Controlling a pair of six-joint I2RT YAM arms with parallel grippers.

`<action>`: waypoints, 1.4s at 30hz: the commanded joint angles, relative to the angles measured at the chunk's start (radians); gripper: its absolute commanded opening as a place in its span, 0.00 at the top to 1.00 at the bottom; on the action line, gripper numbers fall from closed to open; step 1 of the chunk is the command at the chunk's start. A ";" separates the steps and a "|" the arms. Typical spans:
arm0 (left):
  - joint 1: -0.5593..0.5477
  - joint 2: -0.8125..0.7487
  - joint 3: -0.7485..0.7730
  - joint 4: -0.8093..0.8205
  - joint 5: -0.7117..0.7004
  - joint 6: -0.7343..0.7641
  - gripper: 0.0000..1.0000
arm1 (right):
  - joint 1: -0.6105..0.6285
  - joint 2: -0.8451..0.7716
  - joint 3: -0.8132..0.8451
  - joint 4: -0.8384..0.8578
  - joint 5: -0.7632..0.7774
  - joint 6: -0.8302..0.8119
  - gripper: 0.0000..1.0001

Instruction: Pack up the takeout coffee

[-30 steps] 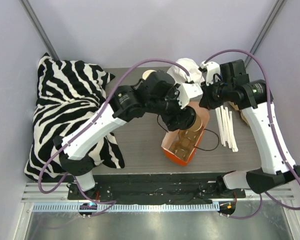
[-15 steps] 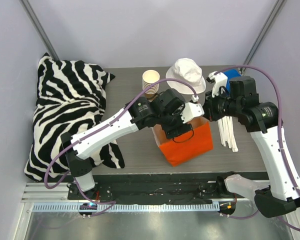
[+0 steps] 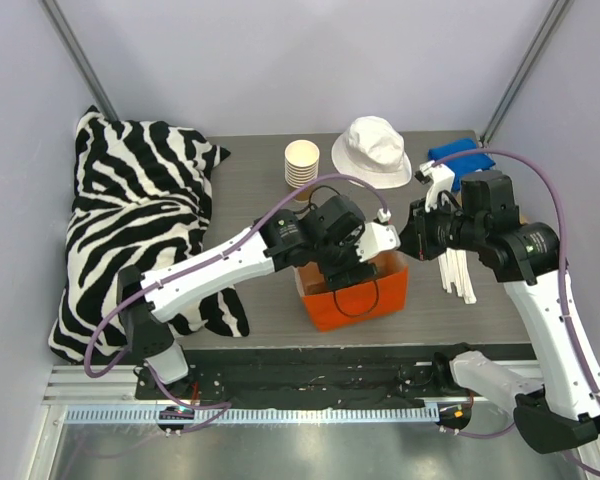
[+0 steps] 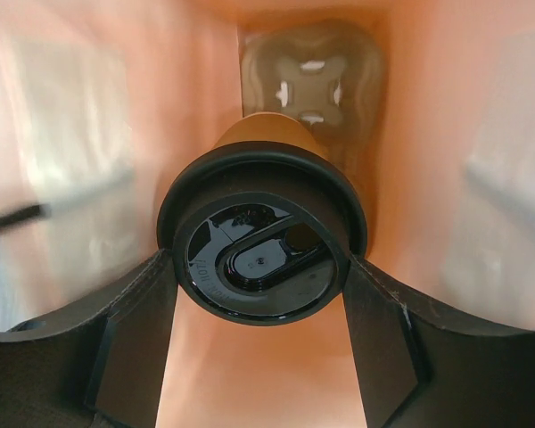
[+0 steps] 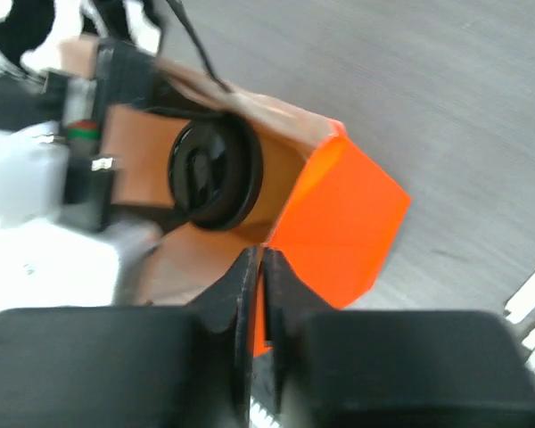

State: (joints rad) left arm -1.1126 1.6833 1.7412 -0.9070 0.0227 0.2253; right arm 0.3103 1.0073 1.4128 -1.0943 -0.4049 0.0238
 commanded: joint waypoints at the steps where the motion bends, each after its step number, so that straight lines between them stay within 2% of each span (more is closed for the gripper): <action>1: -0.001 -0.094 -0.092 0.074 0.051 0.066 0.81 | 0.000 -0.001 0.012 -0.081 -0.069 -0.016 0.77; 2: -0.001 -0.126 -0.110 0.085 0.075 0.083 0.81 | 0.000 0.013 0.044 -0.116 -0.060 -0.051 0.61; 5: -0.001 -0.165 -0.181 0.112 0.102 0.118 0.81 | 0.000 0.082 0.119 -0.130 -0.041 -0.137 0.41; 7: 0.003 -0.175 -0.193 0.114 0.118 0.135 0.82 | 0.001 0.111 0.159 -0.119 -0.037 -0.185 0.33; 8: 0.005 -0.174 -0.192 0.106 0.126 0.140 0.82 | 0.001 0.138 0.187 -0.099 -0.032 -0.212 0.24; 11: 0.013 -0.166 -0.180 0.100 0.155 0.169 0.83 | 0.001 0.181 0.225 -0.075 -0.043 -0.301 0.13; 14: 0.014 -0.160 -0.172 0.100 0.166 0.183 0.83 | 0.001 0.229 0.238 -0.036 -0.090 -0.361 0.08; 21: 0.014 -0.168 -0.178 0.085 0.168 0.183 0.85 | 0.000 0.303 0.213 -0.029 -0.262 -0.516 0.09; 26: 0.016 -0.169 -0.180 0.079 0.158 0.193 0.85 | 0.004 0.352 0.189 0.045 -0.325 -0.565 0.14; 31: 0.034 -0.165 -0.177 0.074 0.152 0.172 0.88 | 0.023 0.415 0.207 0.010 -0.363 -0.636 0.19; 36: 0.082 -0.146 -0.144 0.065 0.152 0.128 0.89 | 0.070 0.426 0.196 -0.058 -0.353 -0.676 0.41; 37: 0.086 -0.146 -0.141 0.065 0.154 0.123 0.90 | 0.087 0.421 0.183 -0.055 -0.347 -0.670 0.53; 39: 0.092 -0.154 -0.144 0.066 0.151 0.118 0.90 | 0.098 0.404 0.170 -0.013 -0.318 -0.636 0.65; 40: 0.092 -0.163 -0.149 0.075 0.148 0.118 0.91 | 0.104 0.399 0.166 0.028 -0.305 -0.587 0.79; 42: 0.092 -0.174 -0.166 0.088 0.140 0.117 0.91 | 0.105 0.387 0.161 0.074 -0.258 -0.541 0.91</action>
State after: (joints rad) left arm -1.0248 1.5406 1.5551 -0.8547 0.1612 0.3641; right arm 0.4042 1.4483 1.5776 -1.1198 -0.7116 -0.5915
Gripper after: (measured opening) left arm 0.724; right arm 0.185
